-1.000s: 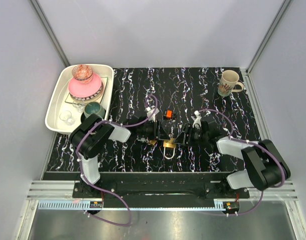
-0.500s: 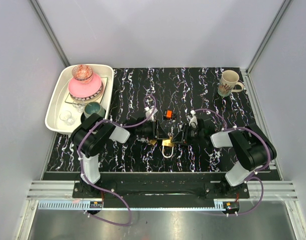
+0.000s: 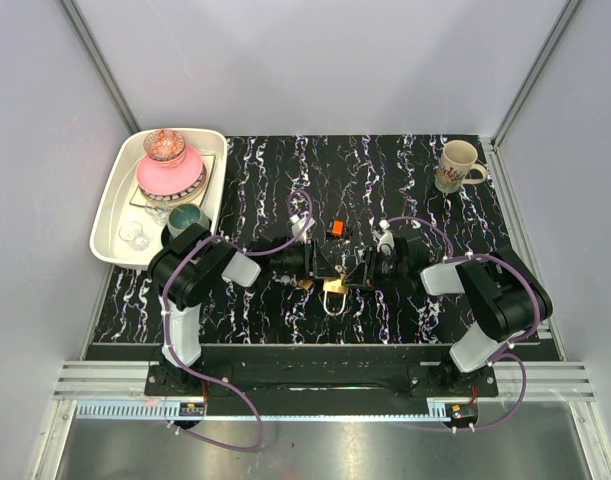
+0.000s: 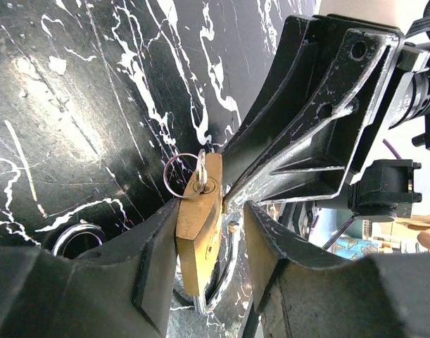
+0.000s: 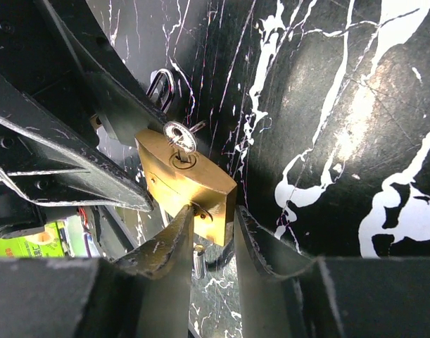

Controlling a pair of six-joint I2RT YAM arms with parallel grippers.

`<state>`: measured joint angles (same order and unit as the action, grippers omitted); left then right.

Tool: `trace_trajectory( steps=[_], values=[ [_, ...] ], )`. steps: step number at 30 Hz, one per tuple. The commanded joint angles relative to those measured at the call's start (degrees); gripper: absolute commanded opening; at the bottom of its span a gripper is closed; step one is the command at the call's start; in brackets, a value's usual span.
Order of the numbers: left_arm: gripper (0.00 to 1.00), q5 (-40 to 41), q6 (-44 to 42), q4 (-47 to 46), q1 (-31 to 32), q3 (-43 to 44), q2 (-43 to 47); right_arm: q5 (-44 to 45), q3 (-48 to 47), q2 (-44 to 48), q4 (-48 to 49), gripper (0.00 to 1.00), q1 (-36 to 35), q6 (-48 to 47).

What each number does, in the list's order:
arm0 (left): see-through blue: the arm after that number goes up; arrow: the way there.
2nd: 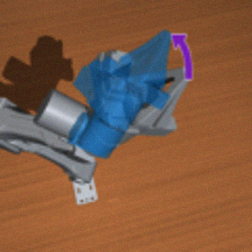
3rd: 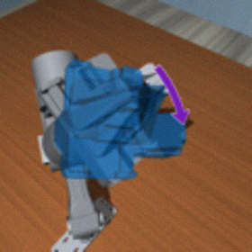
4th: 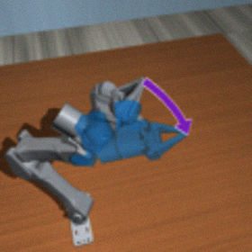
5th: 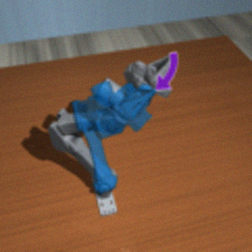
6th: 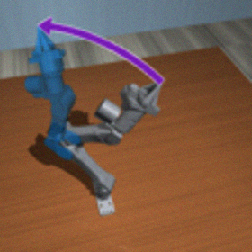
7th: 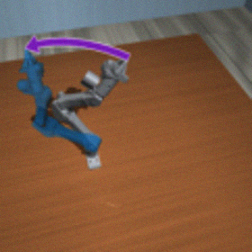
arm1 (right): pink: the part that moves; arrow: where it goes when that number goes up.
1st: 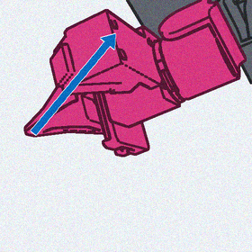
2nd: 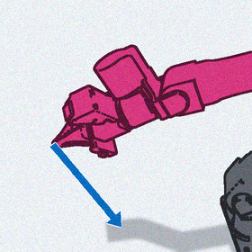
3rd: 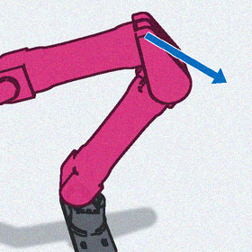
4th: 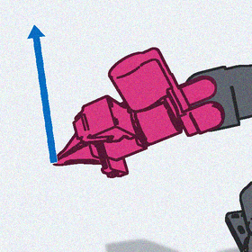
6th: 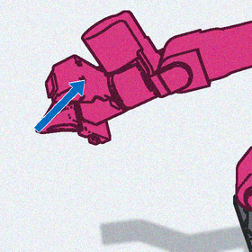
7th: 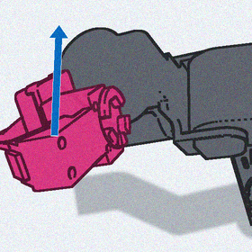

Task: Lock with the key
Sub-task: Pick up the lock from the center of the board.

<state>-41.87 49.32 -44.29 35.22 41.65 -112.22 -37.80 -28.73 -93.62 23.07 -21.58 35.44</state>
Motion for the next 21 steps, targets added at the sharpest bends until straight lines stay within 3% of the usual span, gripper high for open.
trace_trajectory(
  steps=[1,8,17,21],
  values=[
    [0.43,-7.18,-0.45,-4.05,2.48,1.42,0.52,-1.4,-3.09,1.08,9.27,0.32,-0.21,-0.55],
    [0.32,-7.7,-0.8,-2.73,4.24,3.35,-0.63,-1.57,-2.38,2.92,10.68,0.31,-0.13,-0.37],
    [0.38,-9.28,-0.89,-2.29,5.29,4.49,-0.89,-1.49,-1.33,5.03,13.76,0.3,-0.04,0.15],
    [0.14,-9.02,-0.8,-2.64,5.38,4.41,-0.89,-1.66,-1.59,4.77,13.76,0.29,-0.13,0.07]
  ],
)
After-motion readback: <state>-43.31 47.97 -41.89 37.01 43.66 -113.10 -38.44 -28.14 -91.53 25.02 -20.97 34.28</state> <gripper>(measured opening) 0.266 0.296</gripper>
